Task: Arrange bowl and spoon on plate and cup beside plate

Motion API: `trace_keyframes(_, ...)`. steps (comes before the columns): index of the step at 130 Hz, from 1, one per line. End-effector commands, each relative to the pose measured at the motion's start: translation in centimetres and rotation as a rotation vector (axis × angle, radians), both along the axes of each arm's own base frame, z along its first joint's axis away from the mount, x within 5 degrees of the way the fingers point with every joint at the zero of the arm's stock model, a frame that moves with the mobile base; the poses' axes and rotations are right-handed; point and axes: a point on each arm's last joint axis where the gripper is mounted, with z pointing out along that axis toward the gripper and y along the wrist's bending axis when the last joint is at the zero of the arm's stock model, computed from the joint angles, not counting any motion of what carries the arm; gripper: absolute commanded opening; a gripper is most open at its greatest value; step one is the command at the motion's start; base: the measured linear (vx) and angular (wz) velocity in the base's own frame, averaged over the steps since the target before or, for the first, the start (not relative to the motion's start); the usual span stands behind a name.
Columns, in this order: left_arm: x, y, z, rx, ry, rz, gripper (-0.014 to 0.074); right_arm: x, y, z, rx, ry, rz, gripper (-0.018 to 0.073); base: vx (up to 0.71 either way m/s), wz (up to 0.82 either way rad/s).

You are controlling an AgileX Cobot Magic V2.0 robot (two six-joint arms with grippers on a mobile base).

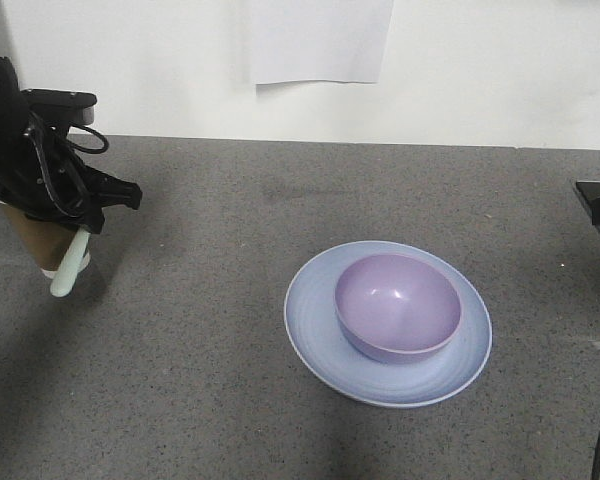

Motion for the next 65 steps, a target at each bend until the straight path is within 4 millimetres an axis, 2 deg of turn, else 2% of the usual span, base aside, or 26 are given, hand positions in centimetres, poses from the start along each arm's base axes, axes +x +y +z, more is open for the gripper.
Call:
trace_keyframes(1,-0.5,-0.18,2.71,-0.02,-0.108,-0.004,-0.0007,-0.14,-0.11,1.67,-0.015,-0.095,0.002,-0.0001,0.0,0.0)
trace_keyframes(65,-0.5,-0.18,2.71,-0.02,-0.108,-0.004,-0.0007,-0.14,-0.11,1.67,-0.015,-0.095,0.002,-0.0001,0.0,0.0)
